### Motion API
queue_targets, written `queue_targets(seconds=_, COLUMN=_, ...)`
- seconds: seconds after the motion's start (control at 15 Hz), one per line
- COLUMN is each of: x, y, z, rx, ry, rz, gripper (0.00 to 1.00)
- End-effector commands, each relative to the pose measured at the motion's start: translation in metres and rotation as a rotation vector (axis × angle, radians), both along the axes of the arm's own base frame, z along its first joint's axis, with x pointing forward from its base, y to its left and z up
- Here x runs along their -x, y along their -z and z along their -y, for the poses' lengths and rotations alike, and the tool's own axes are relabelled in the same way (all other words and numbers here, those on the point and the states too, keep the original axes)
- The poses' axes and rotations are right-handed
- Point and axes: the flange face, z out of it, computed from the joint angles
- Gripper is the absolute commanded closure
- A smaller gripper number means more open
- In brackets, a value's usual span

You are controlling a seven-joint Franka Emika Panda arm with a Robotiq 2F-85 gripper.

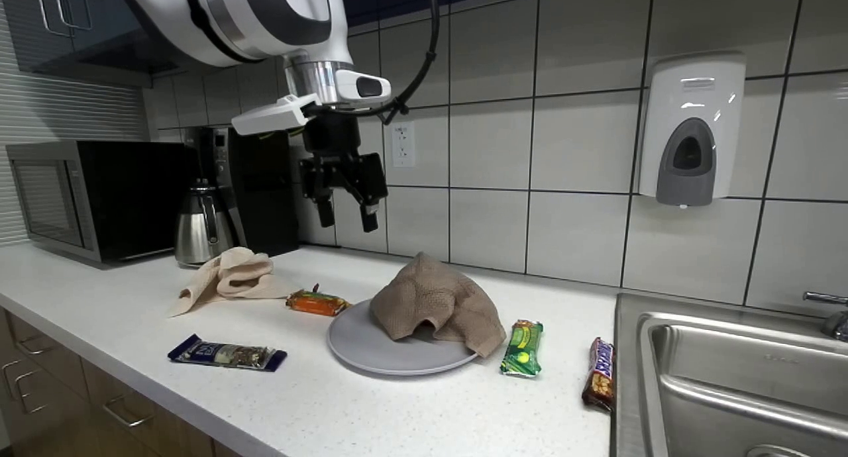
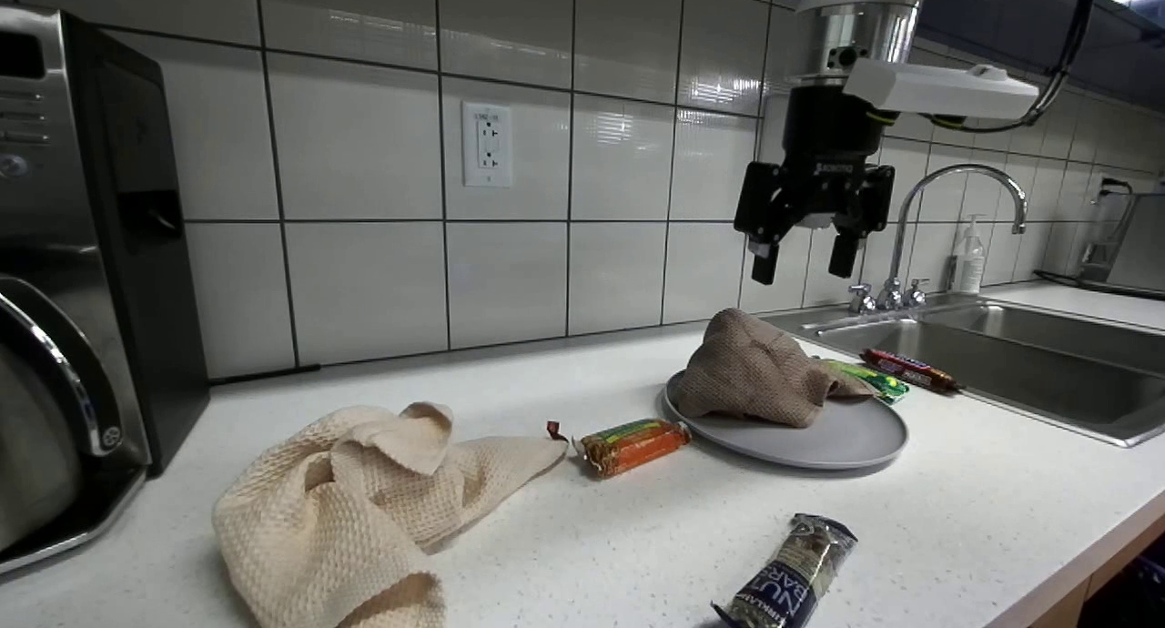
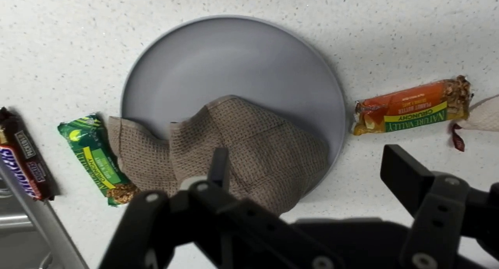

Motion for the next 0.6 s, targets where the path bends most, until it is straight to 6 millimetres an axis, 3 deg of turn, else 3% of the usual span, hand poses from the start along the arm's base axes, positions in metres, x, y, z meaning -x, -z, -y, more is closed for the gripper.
queue_targets(seconds=0.0, x=-0.006, y=0.000, z=0.023, rx=-0.010, ry=0.007, rz=0.005, gripper=0.00)
queue_targets(seconds=0.53, x=-0.029, y=0.026, z=0.051, rx=-0.014, ry=0.038, rz=-0.015, gripper=0.00)
